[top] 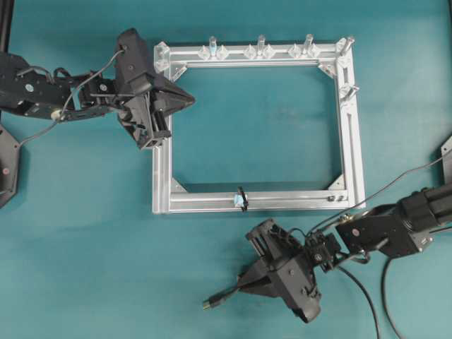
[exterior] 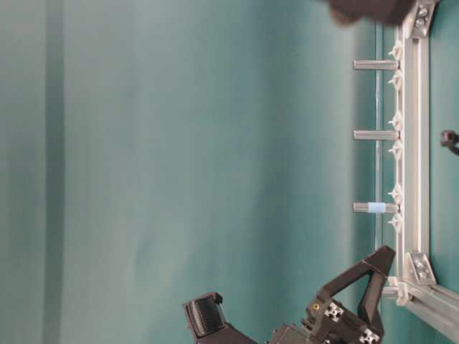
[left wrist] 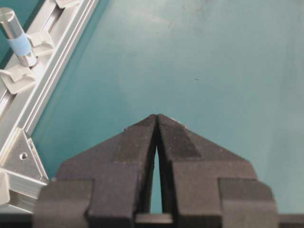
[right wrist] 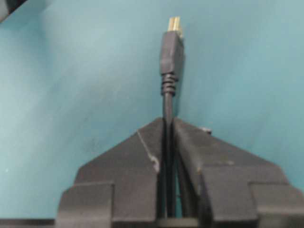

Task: Insert the wire through the string loop located in the center.
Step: 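Lift the cable with the right gripper and carry it toward the zip-tie loop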

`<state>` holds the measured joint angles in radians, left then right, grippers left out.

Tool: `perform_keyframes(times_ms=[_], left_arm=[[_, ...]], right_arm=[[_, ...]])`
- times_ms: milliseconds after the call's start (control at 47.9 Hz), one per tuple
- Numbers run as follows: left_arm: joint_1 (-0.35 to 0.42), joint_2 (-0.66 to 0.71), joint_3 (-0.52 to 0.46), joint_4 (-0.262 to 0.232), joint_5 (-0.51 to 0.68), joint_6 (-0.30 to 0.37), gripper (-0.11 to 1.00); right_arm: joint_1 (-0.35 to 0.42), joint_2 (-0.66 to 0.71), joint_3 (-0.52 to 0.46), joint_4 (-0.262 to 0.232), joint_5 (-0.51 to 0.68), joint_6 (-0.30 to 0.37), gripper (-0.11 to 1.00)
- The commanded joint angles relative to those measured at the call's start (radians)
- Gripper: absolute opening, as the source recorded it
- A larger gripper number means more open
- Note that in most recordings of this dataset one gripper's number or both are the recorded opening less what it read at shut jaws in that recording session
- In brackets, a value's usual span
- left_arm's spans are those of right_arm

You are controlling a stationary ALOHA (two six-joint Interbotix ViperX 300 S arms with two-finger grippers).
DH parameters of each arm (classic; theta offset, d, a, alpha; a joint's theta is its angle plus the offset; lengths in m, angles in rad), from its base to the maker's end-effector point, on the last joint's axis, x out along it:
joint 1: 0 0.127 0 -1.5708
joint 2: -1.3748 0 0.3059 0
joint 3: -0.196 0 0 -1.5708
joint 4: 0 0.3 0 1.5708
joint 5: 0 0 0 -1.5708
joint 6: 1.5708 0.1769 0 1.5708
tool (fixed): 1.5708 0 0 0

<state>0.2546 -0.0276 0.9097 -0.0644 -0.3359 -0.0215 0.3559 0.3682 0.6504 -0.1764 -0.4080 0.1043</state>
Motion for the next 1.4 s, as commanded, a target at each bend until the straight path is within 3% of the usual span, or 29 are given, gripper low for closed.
perform_keyframes(times_ms=[0, 397, 689, 1378], left_arm=[[-0.008, -0.026, -0.015, 0.005, -0.003, -0.008, 0.05], [-0.012, -0.026, -0.012, 0.005, -0.003, -0.008, 0.05], [-0.018, -0.026, -0.015, 0.005, -0.003, -0.008, 0.05], [-0.051, -0.026, -0.021, 0.005, -0.003, -0.008, 0.05]], right_arm=[[-0.005, 0.0, -0.005, 0.002, 0.026, 0.006, 0.08], [-0.005, -0.021, -0.009, 0.002, 0.025, 0.046, 0.08], [-0.005, -0.118, 0.009, 0.003, 0.043, 0.048, 0.08], [-0.002, -0.454, 0.118, 0.028, 0.299, 0.051, 0.08]])
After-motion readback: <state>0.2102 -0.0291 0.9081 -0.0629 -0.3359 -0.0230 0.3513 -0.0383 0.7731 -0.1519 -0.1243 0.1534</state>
